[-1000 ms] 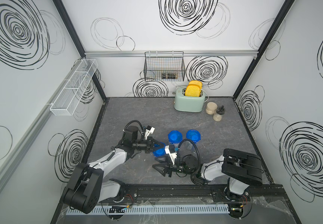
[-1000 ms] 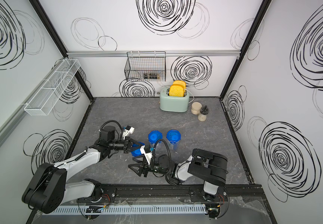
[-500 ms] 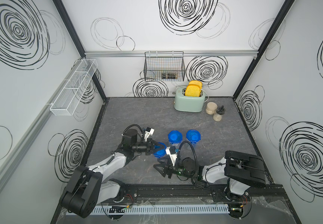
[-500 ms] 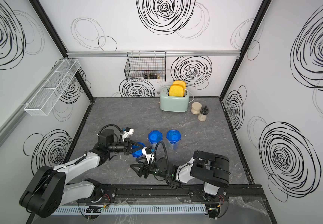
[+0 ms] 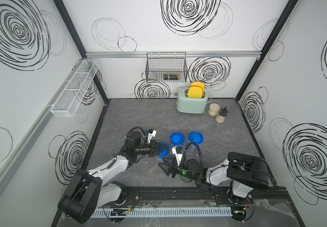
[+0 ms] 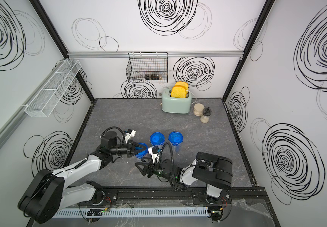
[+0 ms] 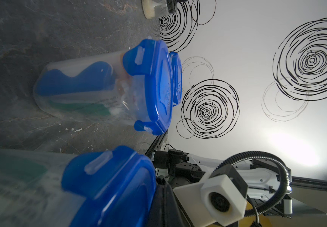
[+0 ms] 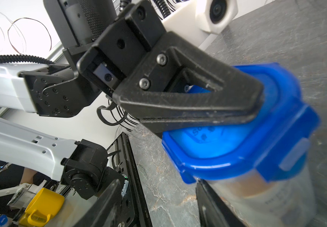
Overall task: Take out toiletry kits
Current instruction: Unfasten the latch on the container.
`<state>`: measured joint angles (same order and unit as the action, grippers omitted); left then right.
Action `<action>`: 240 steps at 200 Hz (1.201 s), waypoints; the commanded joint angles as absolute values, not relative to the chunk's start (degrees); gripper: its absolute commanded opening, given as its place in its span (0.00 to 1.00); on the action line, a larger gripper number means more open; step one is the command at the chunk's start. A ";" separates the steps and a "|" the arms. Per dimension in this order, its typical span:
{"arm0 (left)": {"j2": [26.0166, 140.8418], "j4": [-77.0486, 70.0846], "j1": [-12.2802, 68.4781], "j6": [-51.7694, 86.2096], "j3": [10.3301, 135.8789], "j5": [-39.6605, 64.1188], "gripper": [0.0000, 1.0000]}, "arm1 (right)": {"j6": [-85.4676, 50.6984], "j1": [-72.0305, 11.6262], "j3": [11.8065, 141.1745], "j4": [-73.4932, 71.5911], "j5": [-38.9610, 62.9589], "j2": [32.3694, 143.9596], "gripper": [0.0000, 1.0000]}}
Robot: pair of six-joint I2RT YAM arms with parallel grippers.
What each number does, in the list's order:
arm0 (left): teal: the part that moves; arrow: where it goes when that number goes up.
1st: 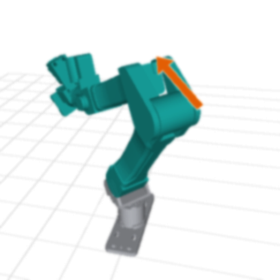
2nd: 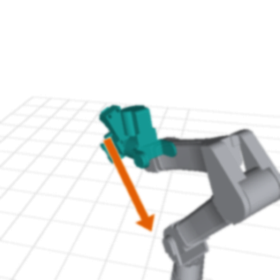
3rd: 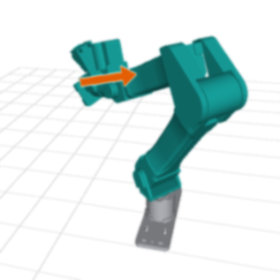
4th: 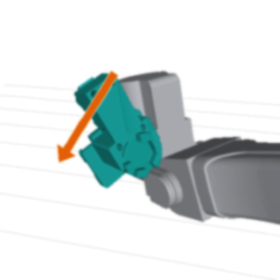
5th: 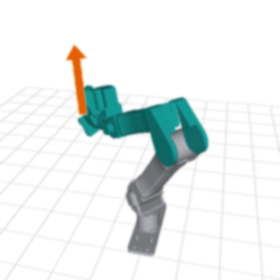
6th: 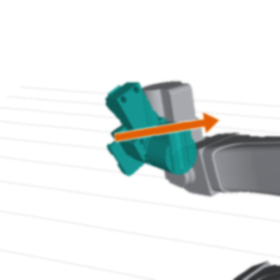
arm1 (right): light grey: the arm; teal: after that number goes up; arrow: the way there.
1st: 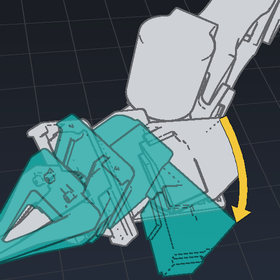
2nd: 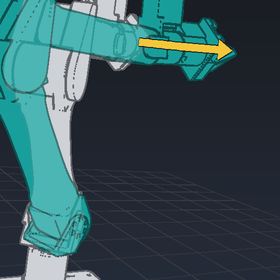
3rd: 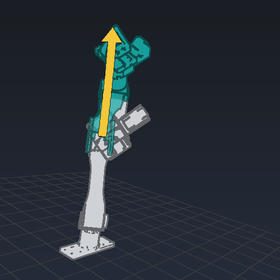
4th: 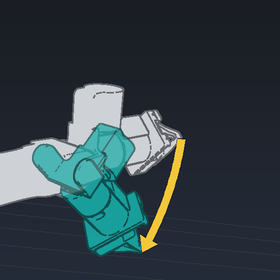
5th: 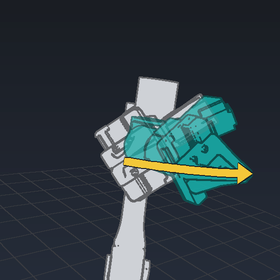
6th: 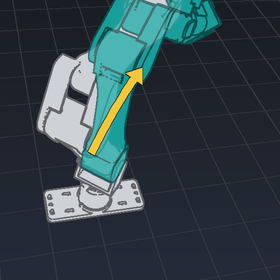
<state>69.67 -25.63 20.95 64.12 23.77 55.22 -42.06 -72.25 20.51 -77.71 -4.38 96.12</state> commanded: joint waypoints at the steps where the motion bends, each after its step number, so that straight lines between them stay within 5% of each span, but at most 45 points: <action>1: 72.71 -18.29 21.44 63.39 20.33 49.19 0.00 | -42.83 -71.56 20.83 -80.17 -3.97 94.90 0.63; 240: 77.71 -26.26 20.94 63.91 15.56 50.47 0.00 | -30.08 -68.73 22.25 -96.20 16.06 98.52 0.62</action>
